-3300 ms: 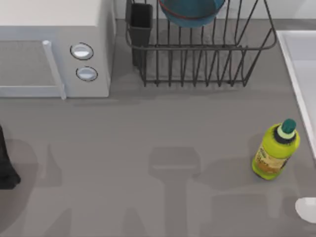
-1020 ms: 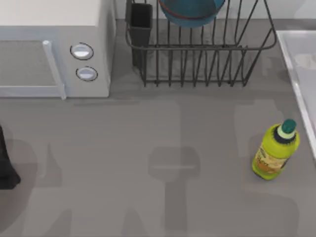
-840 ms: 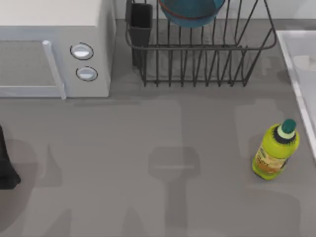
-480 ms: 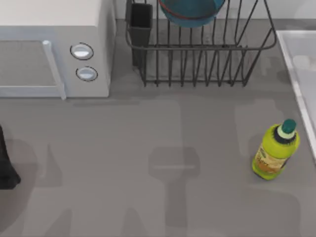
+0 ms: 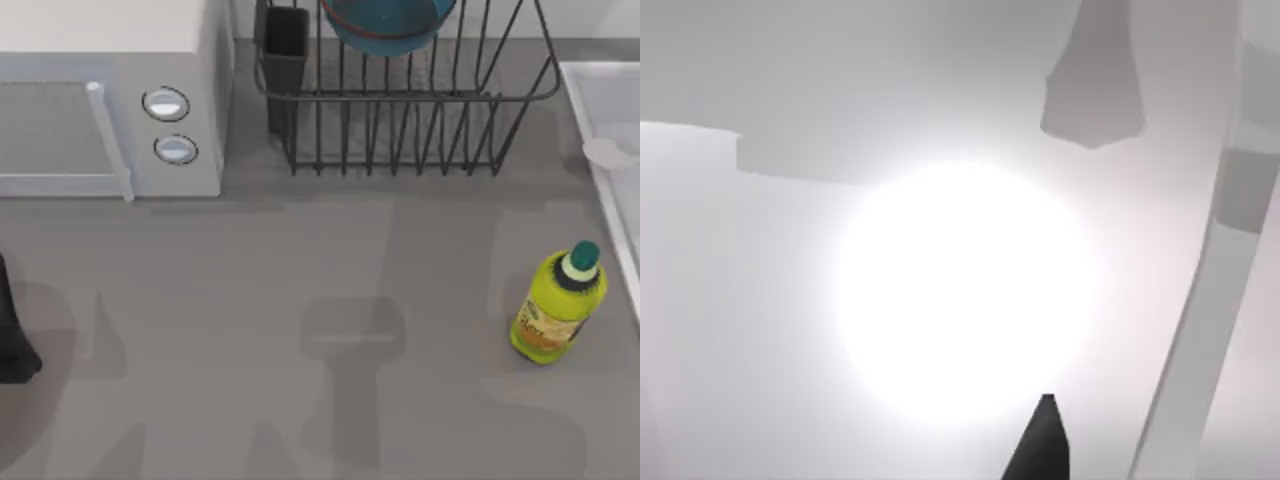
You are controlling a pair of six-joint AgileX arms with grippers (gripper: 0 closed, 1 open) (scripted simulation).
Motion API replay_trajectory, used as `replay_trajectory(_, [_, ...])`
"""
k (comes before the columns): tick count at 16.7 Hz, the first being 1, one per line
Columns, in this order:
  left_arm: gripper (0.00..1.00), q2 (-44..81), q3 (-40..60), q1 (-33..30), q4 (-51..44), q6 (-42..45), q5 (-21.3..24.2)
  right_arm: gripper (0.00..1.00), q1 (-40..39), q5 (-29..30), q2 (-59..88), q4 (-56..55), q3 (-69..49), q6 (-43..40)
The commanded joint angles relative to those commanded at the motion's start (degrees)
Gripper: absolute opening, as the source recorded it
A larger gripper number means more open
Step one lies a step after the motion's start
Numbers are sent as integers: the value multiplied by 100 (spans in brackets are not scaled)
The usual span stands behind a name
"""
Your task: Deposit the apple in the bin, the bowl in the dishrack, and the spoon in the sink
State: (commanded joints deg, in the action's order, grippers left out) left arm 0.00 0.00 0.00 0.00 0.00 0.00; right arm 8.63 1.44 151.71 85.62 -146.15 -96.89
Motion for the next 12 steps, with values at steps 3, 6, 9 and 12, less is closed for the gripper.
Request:
replay_trajectory(3, [100,0,0,0,0,0,0,0,-1,-4,-201,-449,563,-5])
replay_trajectory(6, [100,0,0,0,0,0,0,0,-2,-5,-235,-520,635,-7])
replay_trajectory(9, [100,0,0,0,0,0,0,8,-2,-5,-235,-520,635,-7])
replay_trajectory(12, [100,0,0,0,0,0,0,30,-2,-5,-235,-520,635,-7])
